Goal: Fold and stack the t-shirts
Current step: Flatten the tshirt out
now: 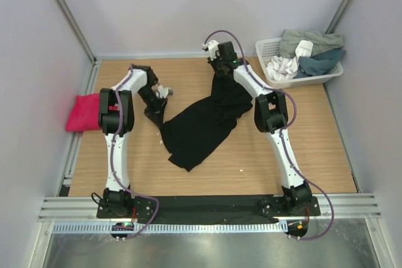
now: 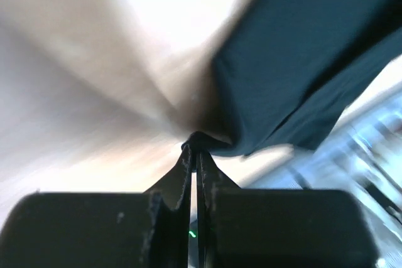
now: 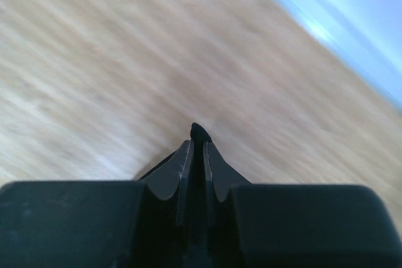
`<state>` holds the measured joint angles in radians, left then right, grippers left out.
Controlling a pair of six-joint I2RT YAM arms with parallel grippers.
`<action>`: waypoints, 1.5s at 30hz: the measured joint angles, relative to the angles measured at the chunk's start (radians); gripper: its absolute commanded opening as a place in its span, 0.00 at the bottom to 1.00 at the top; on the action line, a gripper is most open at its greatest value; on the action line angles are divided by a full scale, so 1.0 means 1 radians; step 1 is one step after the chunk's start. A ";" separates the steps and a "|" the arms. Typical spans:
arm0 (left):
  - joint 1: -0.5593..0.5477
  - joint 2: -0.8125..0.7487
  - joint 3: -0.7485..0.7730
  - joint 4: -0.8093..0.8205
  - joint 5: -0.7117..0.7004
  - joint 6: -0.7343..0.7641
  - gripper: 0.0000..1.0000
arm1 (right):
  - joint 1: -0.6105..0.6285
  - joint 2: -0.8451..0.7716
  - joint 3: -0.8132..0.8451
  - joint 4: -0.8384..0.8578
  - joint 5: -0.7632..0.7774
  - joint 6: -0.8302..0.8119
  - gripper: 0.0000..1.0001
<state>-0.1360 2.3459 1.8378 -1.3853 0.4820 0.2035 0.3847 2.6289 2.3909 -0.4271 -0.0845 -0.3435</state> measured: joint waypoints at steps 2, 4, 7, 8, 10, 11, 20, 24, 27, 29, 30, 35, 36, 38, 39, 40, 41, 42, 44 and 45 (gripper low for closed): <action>0.001 0.003 0.142 0.006 -0.039 0.017 0.00 | -0.031 -0.035 0.000 -0.002 0.018 -0.010 0.15; 0.005 0.015 0.349 0.019 -0.077 0.034 0.00 | -0.074 -0.094 -0.005 -0.011 0.037 -0.020 0.15; 0.013 0.011 0.595 0.051 -0.119 0.056 0.00 | -0.135 -0.230 -0.040 -0.016 0.072 -0.033 0.15; 0.014 -0.003 0.647 0.066 -0.130 0.067 0.00 | -0.157 -0.288 -0.055 -0.014 0.084 -0.039 0.15; 0.013 -0.059 0.665 0.082 -0.158 0.092 0.00 | -0.189 -0.409 -0.086 -0.016 0.100 -0.047 0.15; 0.010 -0.092 0.648 0.082 -0.176 0.104 0.00 | -0.194 -0.457 -0.097 -0.016 0.104 -0.047 0.15; -0.037 -0.358 0.438 0.119 -0.259 0.145 0.00 | -0.130 -0.909 -0.293 -0.024 0.089 -0.055 0.13; -0.044 -0.525 0.357 0.175 -0.300 0.145 0.00 | -0.140 -1.046 -0.407 -0.032 0.090 -0.056 0.04; -0.061 -0.674 0.349 0.218 -0.327 0.136 0.00 | -0.154 -1.168 -0.521 -0.060 0.090 -0.053 0.02; -0.074 -0.768 0.349 0.239 -0.333 0.124 0.00 | -0.161 -1.243 -0.575 -0.084 0.090 -0.045 0.01; -0.082 -0.817 0.349 0.248 -0.333 0.119 0.00 | -0.165 -1.282 -0.595 -0.095 0.091 -0.037 0.01; -0.101 -1.028 0.349 0.249 -0.323 0.119 0.00 | -0.171 -1.486 -0.626 -0.136 0.091 0.020 0.02; -0.102 -1.048 0.351 0.245 -0.319 0.120 0.00 | -0.171 -1.529 -0.621 -0.140 0.087 0.035 0.01; -0.104 -1.098 0.353 0.231 -0.293 0.123 0.00 | -0.177 -1.592 -0.588 -0.163 0.068 0.061 0.01; -0.104 -1.118 0.353 0.218 -0.277 0.124 0.00 | -0.189 -1.615 -0.554 -0.181 0.055 0.076 0.01; -0.104 -1.134 0.352 0.208 -0.261 0.123 0.00 | -0.200 -1.630 -0.525 -0.193 0.048 0.089 0.01; -0.104 -1.151 0.349 0.196 -0.241 0.122 0.00 | -0.211 -1.647 -0.493 -0.202 0.040 0.101 0.02; -0.105 -1.167 0.341 0.185 -0.222 0.121 0.00 | -0.221 -1.663 -0.467 -0.206 0.030 0.113 0.01; -0.105 -1.198 0.313 0.168 -0.193 0.118 0.00 | -0.231 -1.690 -0.431 -0.218 0.016 0.128 0.01; -0.105 -1.215 0.290 0.160 -0.181 0.117 0.00 | -0.232 -1.702 -0.423 -0.224 0.010 0.134 0.01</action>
<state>-0.2413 1.1313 2.1281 -1.2255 0.3012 0.3202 0.1528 0.9268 1.9682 -0.6506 -0.0750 -0.2100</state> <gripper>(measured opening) 0.008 0.073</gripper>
